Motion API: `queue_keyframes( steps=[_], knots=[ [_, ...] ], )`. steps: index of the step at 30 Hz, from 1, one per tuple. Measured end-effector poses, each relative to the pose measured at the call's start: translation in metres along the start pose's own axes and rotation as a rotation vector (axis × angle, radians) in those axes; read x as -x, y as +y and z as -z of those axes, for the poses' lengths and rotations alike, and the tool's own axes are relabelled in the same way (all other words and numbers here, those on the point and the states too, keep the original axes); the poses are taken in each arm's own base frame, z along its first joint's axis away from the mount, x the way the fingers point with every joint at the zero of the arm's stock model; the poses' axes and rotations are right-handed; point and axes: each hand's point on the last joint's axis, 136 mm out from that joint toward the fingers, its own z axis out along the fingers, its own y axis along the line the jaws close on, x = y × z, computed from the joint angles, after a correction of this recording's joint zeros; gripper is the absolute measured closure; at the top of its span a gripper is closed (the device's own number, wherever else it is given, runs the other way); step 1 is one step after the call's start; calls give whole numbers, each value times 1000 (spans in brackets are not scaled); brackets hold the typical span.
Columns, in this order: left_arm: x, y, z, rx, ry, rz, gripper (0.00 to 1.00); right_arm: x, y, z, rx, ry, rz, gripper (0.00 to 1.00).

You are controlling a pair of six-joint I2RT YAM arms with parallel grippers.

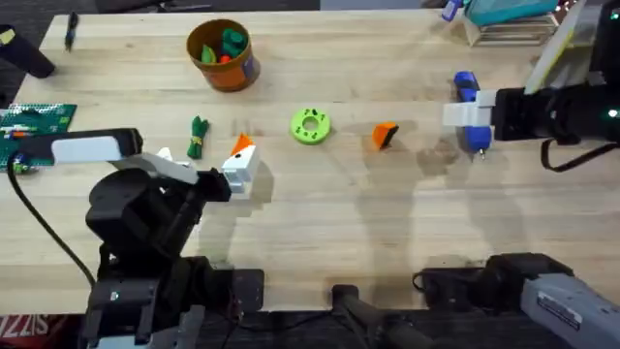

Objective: Pick up the gripper from the table and insert it into the empty holder that is missing its gripper. Then pick up a screw, insert it into the mounting hole, and use the screwdriver to tighten it. Finally, clean up the table by picking up the vegetable and placing it into the bucket.

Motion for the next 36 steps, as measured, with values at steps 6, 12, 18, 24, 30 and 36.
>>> queue_keyframes(
  steps=[6, 12, 18, 24, 30, 36],
  knots=[
    [13, -13, 7, -65, -68, -18, 15, 0, 0, 0, 0, 0, 0, 7],
    [20, -53, 20, -295, -105, -55, 15, 0, 0, 0, 0, 0, 0, 8],
    [11, -92, 36, -536, -87, -144, 15, 0, 0, 0, 0, 0, 0, 8],
    [4, -115, 50, -688, -96, -250, 14, 0, 0, 0, 0, 0, 0, 8],
    [1, -125, 58, -760, -128, -354, 14, 0, 0, 0, 0, 0, 0, 8],
    [-1, -127, 60, -783, -147, -391, 15, 0, 0, 0, 0, 0, 0, 7]
  ],
)
